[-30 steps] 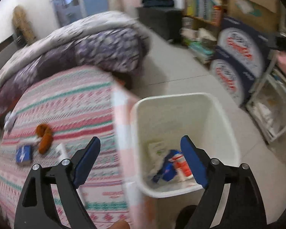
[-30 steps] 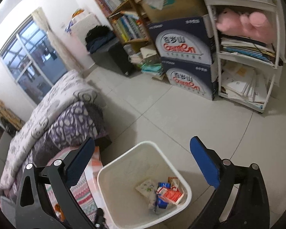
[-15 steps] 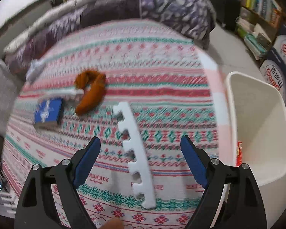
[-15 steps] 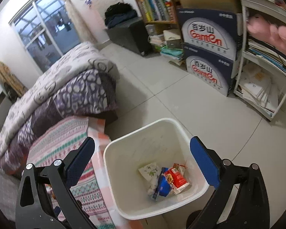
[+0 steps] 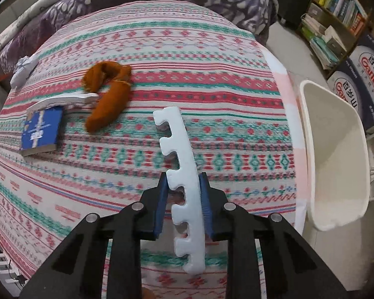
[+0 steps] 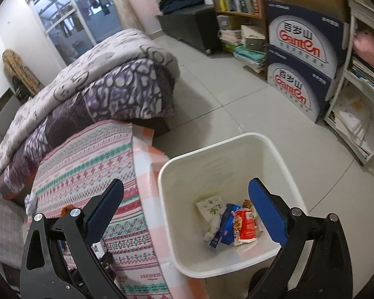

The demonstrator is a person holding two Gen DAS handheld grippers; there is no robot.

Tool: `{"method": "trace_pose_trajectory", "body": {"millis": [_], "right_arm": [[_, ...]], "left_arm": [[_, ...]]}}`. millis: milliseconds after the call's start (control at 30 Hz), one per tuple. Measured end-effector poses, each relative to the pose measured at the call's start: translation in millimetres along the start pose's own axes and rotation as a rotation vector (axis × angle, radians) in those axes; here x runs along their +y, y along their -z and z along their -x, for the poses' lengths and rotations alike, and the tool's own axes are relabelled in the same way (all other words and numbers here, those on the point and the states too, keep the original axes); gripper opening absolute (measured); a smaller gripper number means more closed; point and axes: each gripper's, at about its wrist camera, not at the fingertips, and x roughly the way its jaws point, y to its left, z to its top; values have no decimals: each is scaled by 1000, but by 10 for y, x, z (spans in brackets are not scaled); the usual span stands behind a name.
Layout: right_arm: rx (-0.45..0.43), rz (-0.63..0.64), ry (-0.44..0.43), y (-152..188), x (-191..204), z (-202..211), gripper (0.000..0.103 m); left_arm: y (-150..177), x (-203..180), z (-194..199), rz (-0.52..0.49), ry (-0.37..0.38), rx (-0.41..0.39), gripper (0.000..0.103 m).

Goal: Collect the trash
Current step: 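Grasp the white notched plastic strip on the tablecloth with the left tool, then grasp the orange peel on the tablecloth with the right tool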

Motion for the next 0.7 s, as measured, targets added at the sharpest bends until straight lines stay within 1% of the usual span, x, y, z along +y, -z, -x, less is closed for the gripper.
{"method": "trace_pose_trajectory", "body": {"millis": [100, 267, 300, 367, 400, 467, 533, 600, 633, 700], "right_arm": [[19, 32, -1, 43, 145, -79, 96], [79, 99, -25, 182, 461, -251, 96], [97, 123, -34, 235, 579, -307, 96], [127, 195, -49, 348, 795, -393, 96], [138, 261, -45, 440, 951, -439, 96], [149, 349, -36, 590, 1182, -492, 95], [160, 395, -56, 732, 1405, -552, 94], [175, 414, -88, 843, 1622, -629, 83], [186, 416, -104, 882, 1715, -675, 80], [214, 390, -125, 949, 1877, -790, 69]], "left_arm": [[-64, 277, 143, 24, -11, -18, 25], [-160, 810, 532, 48, -54, -111, 25], [-166, 887, 586, 52, -65, -128, 26], [-214, 1098, 727, 72, -100, -185, 25], [-240, 1196, 778, 88, -112, -213, 25], [-267, 1357, 845, 122, -105, -237, 26], [-289, 1538, 910, 167, -81, -242, 26], [-330, 1685, 969, 203, -61, -246, 26], [-344, 1750, 1000, 221, -53, -250, 26], [-375, 1825, 1051, 248, -43, -258, 26]]}}
